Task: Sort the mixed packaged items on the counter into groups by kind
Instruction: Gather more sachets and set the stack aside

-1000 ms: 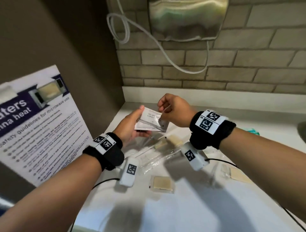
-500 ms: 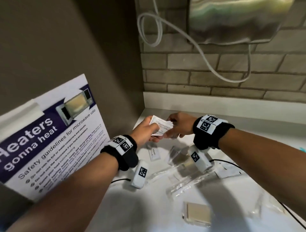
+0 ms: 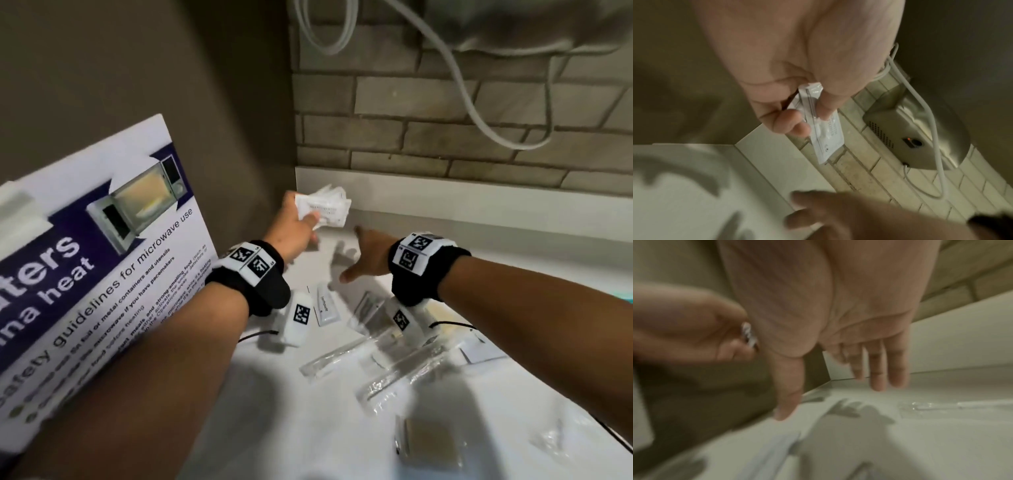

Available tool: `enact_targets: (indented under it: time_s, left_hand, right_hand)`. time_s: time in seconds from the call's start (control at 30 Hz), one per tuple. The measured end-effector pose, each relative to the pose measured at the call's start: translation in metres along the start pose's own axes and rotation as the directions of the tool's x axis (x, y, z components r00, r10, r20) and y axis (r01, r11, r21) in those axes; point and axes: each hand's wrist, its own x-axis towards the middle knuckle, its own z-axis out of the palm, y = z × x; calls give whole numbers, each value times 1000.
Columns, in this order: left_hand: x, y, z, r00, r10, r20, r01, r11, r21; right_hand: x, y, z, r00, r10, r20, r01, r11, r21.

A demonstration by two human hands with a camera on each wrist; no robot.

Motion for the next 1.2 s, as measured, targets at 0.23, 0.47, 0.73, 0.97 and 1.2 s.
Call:
enact_targets:
  time_s: [0.23,0.47,0.73,0.97,1.2]
  left_hand:
    - [0,2,5,996,-29,80,27,999,25]
    - [-17,-17,17,986,-101,133,91,992,82]
    - [-43,-9,41,954,-89,285,64,993,95]
    - [-52,-16,36,940,-111,322,106,994,33]
    - [-60,-30,34,908,-96,407,44,990,136]
  right_hand:
    - [-27,-9,43,925,-250,285,321,917,-238]
    - [-73,42,54,913,-231,335,309,929,-202]
    - [-118,56,44,890,-211,405,283,951,-126]
    - [-92,32,-15,995,-102,-18,98,986,-135]
    - [-53,19,17,996,-76,-41,74,996,-42]
